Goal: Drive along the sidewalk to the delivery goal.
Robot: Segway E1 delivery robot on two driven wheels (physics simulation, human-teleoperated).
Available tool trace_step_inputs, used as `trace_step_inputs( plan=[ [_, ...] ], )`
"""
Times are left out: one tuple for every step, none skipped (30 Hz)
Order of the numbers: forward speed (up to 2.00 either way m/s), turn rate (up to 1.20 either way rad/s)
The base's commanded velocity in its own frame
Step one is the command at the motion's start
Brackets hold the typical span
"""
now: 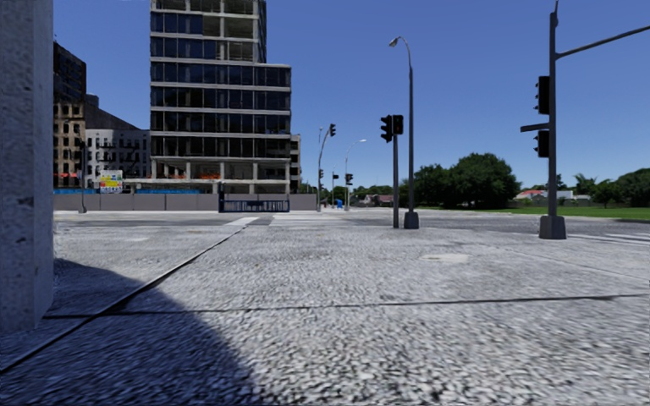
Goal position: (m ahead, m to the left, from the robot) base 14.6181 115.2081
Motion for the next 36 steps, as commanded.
trace_step_inputs(
  plan=[
    [2.00, 0.20],
    [2.00, 0.08],
    [2.00, 0.00],
    [2.00, 0.00],
    [2.00, 0.00],
    [2.00, 0.00],
    [2.00, 0.00],
    [2.00, 0.00],
    [2.00, 0.00],
    [2.00, 0.00],
    [2.00, 0.00],
    [2.00, 0.00],
    [2.00, 0.00],
    [2.00, 0.00],
    [2.00, 0.00],
    [2.00, 0.00],
    [2.00, 0.00],
    [2.00, 0.00],
    [2.00, 0.00],
    [2.00, 0.00],
    [2.00, 0.00],
    [2.00, 0.00],
    [2.00, 0.00],
    [2.00, 0.00],
    [2.00, 0.00],
    [2.00, 0.00],
    [2.00, 0.00],
    [2.00, 0.00],
    [2.00, 0.00],
    [2.00, 0.00],
    [2.00, 0.00],
    [2.00, 0.00],
    [2.00, 0.00],
    [2.00, 0.00],
    [2.00, 0.00],
    [2.00, 0.00]
  ],
)
